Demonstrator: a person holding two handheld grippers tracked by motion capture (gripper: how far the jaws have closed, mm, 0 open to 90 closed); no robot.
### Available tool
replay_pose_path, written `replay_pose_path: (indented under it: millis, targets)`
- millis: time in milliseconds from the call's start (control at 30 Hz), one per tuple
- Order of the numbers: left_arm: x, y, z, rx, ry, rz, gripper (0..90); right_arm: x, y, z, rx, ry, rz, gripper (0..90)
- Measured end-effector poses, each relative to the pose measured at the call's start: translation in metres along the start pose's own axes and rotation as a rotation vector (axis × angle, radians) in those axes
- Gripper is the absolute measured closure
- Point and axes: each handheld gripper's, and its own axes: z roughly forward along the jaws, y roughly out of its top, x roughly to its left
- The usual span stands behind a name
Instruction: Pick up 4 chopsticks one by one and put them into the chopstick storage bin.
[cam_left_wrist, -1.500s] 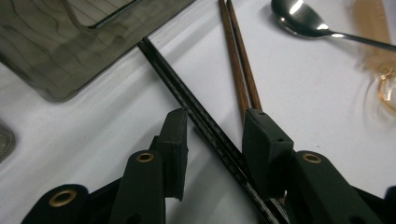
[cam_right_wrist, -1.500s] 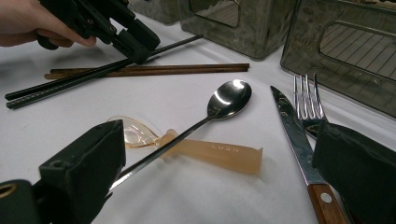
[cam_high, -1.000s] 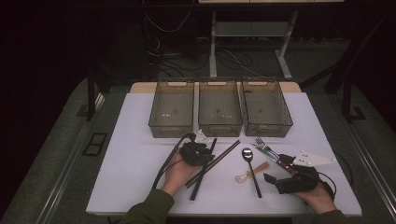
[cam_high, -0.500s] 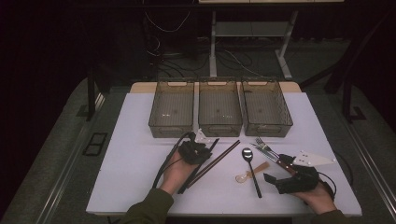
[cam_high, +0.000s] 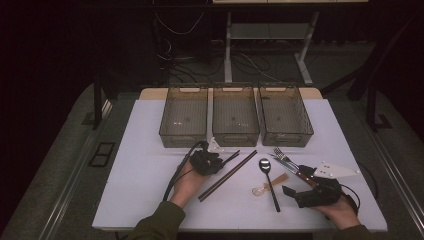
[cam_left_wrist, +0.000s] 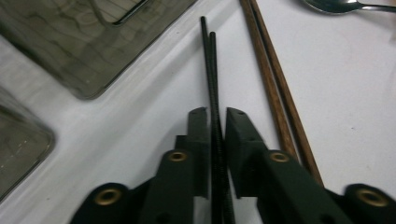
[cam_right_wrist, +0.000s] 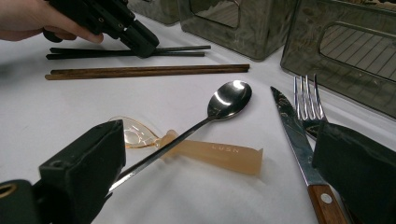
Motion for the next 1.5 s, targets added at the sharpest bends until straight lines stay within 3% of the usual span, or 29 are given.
replay_pose_path:
  millis: [133, 367, 533, 867, 967, 1067, 1300, 1400, 1500]
  targets:
    - [0.003, -0.001, -0.009, -0.024, -0.027, -0.019, 63.3, 0.000, 0.000, 0.000, -0.002, 0.002, -0.003, 2.9]
    - [0.010, -0.011, -0.032, -0.049, -0.082, -0.033, 51.8, -0.001, 0.000, -0.001, -0.004, 0.001, -0.001, 2.9]
    - [0.015, -0.026, -0.049, -0.072, -0.098, -0.029, 50.8, -0.001, 0.000, -0.001, -0.006, 0.000, 0.001, 2.9]
    - [0.018, -0.059, -0.074, -0.104, -0.081, -0.040, 62.9, -0.001, 0.000, 0.000, 0.002, 0.004, 0.000, 2.9]
    - [0.018, -0.060, -0.070, -0.095, -0.087, -0.057, 69.7, -0.001, 0.000, 0.000, 0.003, 0.004, 0.000, 2.9]
    - [0.017, -0.061, -0.065, -0.067, -0.090, -0.047, 74.7, 0.000, 0.000, -0.001, 0.003, 0.005, -0.001, 2.9]
    - [0.018, -0.062, -0.058, -0.039, -0.084, -0.038, 77.8, 0.000, 0.000, 0.000, 0.003, 0.006, -0.001, 2.9]
    - [0.018, -0.063, -0.056, -0.040, -0.095, -0.059, 78.6, 0.000, 0.000, 0.000, 0.002, 0.006, -0.004, 2.9]
    - [0.019, -0.063, -0.054, -0.036, -0.103, -0.043, 78.6, 0.000, 0.000, 0.000, 0.003, 0.006, 0.000, 2.9]
